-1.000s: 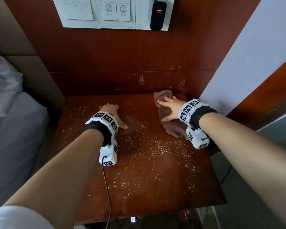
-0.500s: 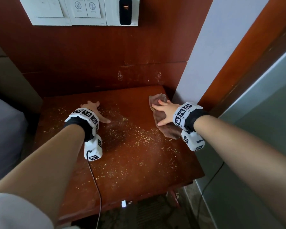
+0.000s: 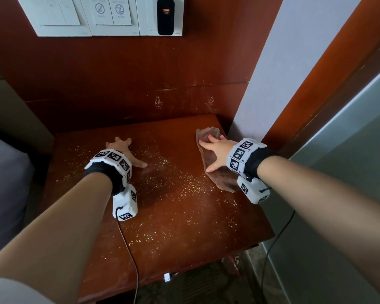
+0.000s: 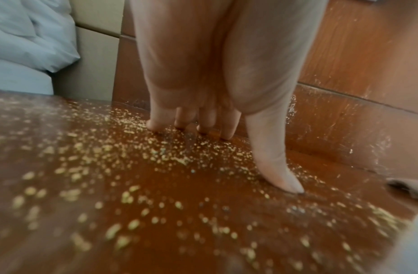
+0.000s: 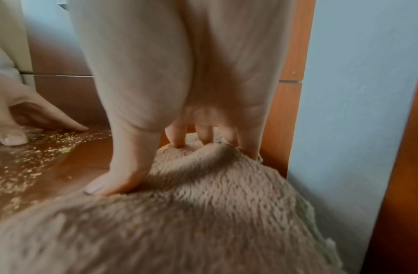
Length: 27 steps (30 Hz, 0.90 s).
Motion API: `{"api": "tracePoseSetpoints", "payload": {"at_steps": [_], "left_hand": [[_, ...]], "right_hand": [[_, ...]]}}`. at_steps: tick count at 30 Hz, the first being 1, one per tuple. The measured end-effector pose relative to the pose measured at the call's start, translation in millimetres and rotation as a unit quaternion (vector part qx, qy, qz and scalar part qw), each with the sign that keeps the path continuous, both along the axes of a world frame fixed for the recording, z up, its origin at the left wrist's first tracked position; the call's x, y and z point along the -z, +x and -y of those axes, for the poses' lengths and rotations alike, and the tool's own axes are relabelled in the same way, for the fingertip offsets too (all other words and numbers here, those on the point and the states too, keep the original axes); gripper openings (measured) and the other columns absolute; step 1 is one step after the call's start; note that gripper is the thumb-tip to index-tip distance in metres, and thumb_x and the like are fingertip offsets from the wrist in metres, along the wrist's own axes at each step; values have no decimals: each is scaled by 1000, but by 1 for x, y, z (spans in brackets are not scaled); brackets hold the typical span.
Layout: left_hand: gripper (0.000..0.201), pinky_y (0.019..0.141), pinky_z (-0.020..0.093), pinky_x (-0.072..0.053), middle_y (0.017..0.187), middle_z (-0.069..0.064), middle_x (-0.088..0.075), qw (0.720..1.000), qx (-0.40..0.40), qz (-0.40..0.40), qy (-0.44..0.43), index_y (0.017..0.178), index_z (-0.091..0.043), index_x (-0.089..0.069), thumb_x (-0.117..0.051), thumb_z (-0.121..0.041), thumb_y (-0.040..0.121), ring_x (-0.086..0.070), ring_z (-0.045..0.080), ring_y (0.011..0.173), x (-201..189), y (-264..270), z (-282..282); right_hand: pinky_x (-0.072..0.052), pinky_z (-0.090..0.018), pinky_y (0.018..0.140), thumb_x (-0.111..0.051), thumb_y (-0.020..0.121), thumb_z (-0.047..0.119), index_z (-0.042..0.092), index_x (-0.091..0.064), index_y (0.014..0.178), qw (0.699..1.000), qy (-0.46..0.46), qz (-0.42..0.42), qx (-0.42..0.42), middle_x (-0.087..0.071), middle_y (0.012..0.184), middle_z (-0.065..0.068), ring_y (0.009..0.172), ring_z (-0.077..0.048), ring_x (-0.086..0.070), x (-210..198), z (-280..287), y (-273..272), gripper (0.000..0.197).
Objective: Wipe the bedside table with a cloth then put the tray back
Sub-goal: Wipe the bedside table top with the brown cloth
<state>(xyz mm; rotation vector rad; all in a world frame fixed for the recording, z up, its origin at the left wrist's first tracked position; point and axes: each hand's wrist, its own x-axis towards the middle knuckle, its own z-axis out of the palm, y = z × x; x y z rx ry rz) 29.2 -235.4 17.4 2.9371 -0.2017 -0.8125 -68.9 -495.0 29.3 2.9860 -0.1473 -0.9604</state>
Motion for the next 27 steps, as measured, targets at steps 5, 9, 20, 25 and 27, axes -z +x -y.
{"api": "tracePoseSetpoints", "payload": {"at_steps": [5, 9, 20, 25, 27], "left_hand": [[108, 115, 51, -27, 160, 11, -1, 1000, 2, -10, 5, 153, -21, -10, -77, -46, 71, -7, 38, 146, -1, 3, 1], [109, 115, 51, -26, 160, 11, 0, 1000, 0, -15, 8, 154, -21, -10, -77, -45, 71, -5, 38, 146, -3, 4, 1], [109, 117, 48, -24, 160, 12, 0, 999, -4, -23, 28, 154, -21, -9, -77, -45, 71, -5, 35, 147, -6, 5, 6], [108, 117, 49, -24, 160, 12, 0, 999, -5, -20, 25, 153, -22, -9, -76, -45, 72, -5, 36, 147, -8, 3, 5], [108, 116, 50, -24, 160, 11, 1, 1000, -6, -20, 20, 153, -22, -9, -76, -45, 72, -5, 36, 147, -8, 2, 4]], "right_hand": [[-13, -56, 117, -63, 80, 57, 30, 2, 152, 1000, -12, 0, 10, 7, 161, -9, 144, -47, 2, -3, -10, 24, 101], [-12, -56, 117, -62, 80, 59, 30, 2, 152, 1000, -17, 5, 12, 7, 160, -11, 144, -47, 1, -4, -14, 43, 101], [-15, -55, 117, -58, 81, 60, 31, 3, 152, 1000, -21, 2, 5, 7, 161, -7, 145, -44, 3, -5, -15, 39, 98], [-14, -55, 118, -60, 82, 58, 31, 2, 152, 1000, -11, -1, -1, 6, 161, -6, 145, -43, 3, -7, -18, 21, 97], [-14, -55, 117, -60, 82, 58, 32, 2, 152, 1000, -9, -1, -7, 7, 161, -6, 145, -43, 2, -6, -20, 12, 97]]}}
